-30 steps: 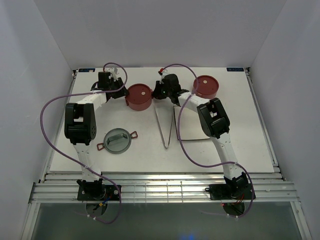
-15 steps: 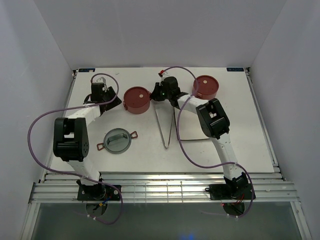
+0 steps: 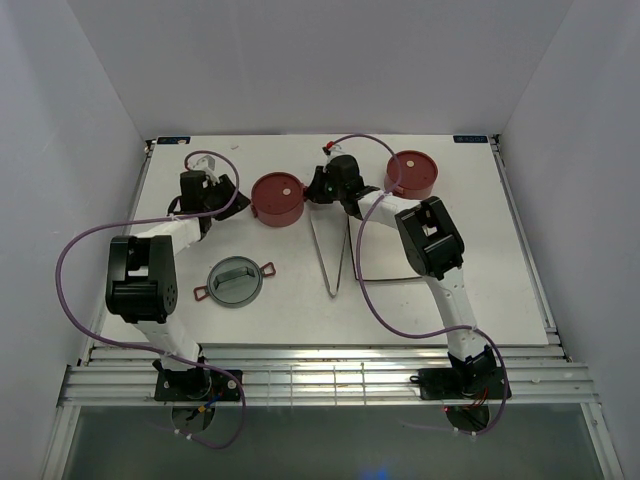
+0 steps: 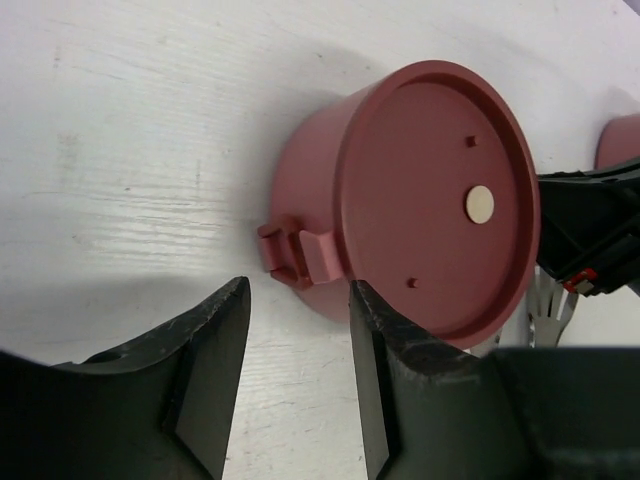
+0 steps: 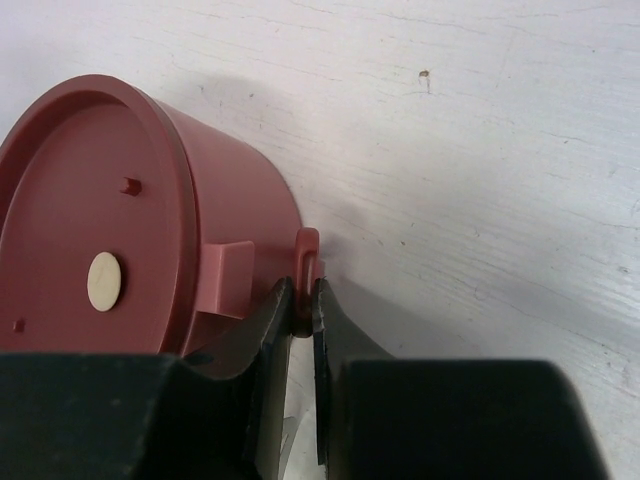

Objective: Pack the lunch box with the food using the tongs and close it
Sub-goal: Open the fastener on the packing box.

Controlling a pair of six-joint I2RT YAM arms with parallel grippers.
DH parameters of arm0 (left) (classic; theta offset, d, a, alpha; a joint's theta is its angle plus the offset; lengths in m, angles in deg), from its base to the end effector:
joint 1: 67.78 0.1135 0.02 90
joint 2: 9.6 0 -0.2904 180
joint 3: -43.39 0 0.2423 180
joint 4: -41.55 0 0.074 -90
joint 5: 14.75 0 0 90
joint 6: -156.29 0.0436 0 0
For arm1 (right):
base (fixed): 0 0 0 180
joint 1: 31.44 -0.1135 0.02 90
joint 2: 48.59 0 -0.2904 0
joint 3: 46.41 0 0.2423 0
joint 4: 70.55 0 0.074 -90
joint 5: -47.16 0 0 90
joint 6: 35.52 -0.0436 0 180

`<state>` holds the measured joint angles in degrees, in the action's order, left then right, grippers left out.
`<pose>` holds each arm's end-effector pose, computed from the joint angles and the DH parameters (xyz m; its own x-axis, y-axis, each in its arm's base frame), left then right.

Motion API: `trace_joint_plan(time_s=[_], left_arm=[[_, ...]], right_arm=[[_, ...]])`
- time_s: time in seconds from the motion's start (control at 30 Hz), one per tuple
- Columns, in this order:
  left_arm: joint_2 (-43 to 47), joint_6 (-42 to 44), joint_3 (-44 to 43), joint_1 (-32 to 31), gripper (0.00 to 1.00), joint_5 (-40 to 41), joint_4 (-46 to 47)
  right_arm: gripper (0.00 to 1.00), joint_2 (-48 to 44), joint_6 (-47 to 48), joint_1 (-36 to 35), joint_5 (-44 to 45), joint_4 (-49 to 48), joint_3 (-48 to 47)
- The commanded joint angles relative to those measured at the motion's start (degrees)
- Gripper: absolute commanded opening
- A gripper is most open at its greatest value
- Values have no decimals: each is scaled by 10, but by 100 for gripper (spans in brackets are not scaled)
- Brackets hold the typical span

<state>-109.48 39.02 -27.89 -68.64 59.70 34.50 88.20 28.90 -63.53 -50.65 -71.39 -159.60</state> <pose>0.3766 -0.0173 0.2160 -0.6244 -0.4321 -0.6507 -0.0606 0.8573 -0.5112 0.4728 0.3035 0.1700 -0.5687 0.1483 -0.8091 -0.4290 0.7858 0.4456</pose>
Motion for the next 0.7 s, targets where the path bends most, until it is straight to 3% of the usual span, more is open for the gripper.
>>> trace_joint_plan(time_s=[0.0, 0.17, 0.33, 0.67], left_arm=[[-7, 5, 5, 2, 54, -55, 40], [-15, -9, 25, 7, 50, -82, 69], [1, -35, 60, 52, 47, -81, 104], [-60, -50, 48, 57, 49, -178, 155]], right_arm=[[8, -35, -12, 5, 20, -14, 5], [8, -32, -27, 6, 27, -10, 3], [8, -30, -36, 6, 42, 7, 0], [8, -28, -59, 6, 37, -3, 1]])
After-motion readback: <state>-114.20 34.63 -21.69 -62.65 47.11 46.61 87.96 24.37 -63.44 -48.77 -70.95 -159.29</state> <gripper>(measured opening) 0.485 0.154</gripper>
